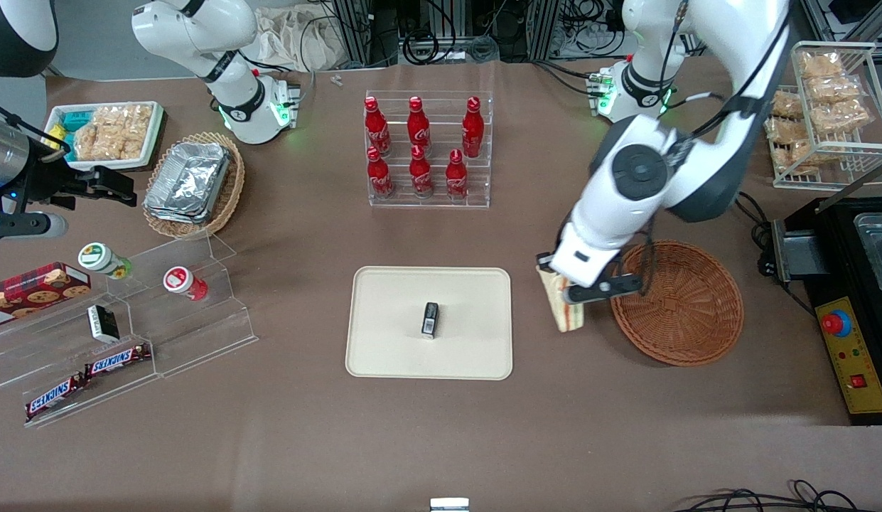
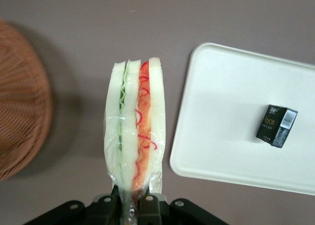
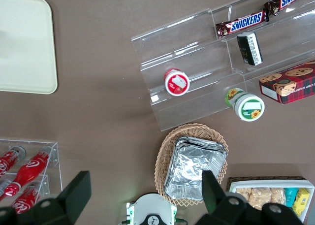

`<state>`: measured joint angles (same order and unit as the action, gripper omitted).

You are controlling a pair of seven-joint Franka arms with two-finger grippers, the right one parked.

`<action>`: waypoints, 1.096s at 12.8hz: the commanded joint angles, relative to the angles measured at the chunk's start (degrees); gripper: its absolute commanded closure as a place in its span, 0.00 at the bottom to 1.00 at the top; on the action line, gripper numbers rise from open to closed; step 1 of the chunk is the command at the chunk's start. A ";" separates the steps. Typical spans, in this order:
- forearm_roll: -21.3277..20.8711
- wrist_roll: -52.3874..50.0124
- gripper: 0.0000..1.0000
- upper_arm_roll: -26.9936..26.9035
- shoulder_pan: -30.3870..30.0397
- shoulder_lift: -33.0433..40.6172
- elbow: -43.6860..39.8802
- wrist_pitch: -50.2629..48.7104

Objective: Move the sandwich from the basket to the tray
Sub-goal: 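Lift the sandwich and carry it toward the cream tray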

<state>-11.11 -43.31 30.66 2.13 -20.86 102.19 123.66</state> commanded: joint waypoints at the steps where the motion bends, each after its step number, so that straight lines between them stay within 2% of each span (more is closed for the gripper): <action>1: -3.65 0.33 1.00 -1.03 5.23 -8.20 -6.63 0.53; 4: -4.09 0.33 1.00 -3.14 9.89 -12.44 -8.94 0.79; 7: -4.09 0.42 1.00 -8.15 15.08 -16.91 -11.57 2.63; 11: -4.09 0.42 0.99 -9.92 17.03 -19.74 -13.86 3.43; 12: -4.01 0.33 0.94 -9.92 17.03 -19.83 -13.86 3.51; 13: -4.00 0.33 0.66 -9.92 17.03 -19.83 -13.86 3.51; 14: -4.00 0.24 0.17 -9.92 17.03 -19.92 -13.86 3.43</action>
<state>-14.21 -43.10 21.58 18.07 -40.15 90.04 127.36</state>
